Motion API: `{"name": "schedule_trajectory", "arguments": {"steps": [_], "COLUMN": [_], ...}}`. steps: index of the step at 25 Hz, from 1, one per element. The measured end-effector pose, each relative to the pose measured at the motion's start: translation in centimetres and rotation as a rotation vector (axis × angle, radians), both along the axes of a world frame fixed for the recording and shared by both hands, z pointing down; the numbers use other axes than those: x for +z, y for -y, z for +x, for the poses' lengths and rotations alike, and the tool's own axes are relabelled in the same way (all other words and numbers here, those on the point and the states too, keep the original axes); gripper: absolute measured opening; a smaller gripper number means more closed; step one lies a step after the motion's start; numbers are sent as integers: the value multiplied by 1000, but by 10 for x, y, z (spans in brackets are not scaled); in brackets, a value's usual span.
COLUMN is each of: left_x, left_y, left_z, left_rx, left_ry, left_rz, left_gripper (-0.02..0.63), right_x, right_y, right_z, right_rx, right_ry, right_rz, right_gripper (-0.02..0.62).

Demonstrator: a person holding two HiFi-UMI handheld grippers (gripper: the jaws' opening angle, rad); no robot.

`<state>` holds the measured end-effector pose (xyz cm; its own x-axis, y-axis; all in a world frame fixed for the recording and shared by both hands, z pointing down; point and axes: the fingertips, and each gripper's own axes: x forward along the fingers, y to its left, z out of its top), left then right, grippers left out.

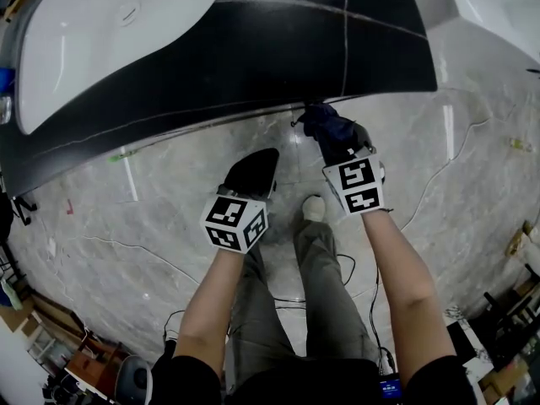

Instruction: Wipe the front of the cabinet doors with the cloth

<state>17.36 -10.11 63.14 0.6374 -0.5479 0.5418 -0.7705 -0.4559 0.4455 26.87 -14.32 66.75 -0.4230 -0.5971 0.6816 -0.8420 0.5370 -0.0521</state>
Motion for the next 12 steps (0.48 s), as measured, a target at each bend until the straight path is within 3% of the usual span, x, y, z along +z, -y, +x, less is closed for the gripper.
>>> {"name": "schedule_trajectory", "arguments": {"steps": [12], "left_x": [0], "left_y": [1], "left_z": [22], "left_rx": [23], "left_ry": [-6], "left_rz": [-10], "left_gripper": [6], "right_x": [-6], "right_y": [-8], "right_z": [25], "right_rx": [57], "right_ry": [19], "right_rz": [-11], "right_gripper": [109]}}
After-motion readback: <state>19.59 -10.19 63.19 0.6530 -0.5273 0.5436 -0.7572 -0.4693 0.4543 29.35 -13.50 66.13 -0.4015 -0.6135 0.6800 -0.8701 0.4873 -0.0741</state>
